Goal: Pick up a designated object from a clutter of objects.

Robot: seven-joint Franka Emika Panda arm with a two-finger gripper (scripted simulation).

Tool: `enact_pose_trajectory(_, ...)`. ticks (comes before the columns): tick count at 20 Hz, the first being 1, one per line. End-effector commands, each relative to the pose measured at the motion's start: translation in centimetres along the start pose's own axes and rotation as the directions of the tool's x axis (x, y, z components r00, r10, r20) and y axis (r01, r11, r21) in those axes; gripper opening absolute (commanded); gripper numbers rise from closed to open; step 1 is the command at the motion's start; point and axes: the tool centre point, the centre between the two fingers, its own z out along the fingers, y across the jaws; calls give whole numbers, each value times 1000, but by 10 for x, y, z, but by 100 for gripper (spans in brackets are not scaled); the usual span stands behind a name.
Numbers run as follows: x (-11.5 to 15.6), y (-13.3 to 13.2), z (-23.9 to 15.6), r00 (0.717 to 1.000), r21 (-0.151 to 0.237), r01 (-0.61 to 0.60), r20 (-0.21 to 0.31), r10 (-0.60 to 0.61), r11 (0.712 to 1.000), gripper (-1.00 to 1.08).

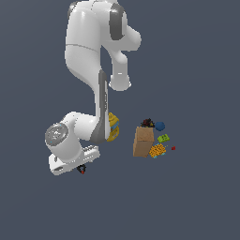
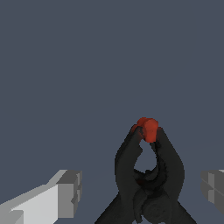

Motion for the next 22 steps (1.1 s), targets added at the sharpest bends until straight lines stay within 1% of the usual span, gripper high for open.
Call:
enact_pose_trajectory(1,1,1,0,1000,-1,0,-1,0,1000,-100)
enact_pose_trajectory(14,0,0,-1,1000,-1,0,-1,0,1000,-100)
enact_pose_trajectory(22,-5,-12,-20,1000,-1,0,-1,0,1000,-100)
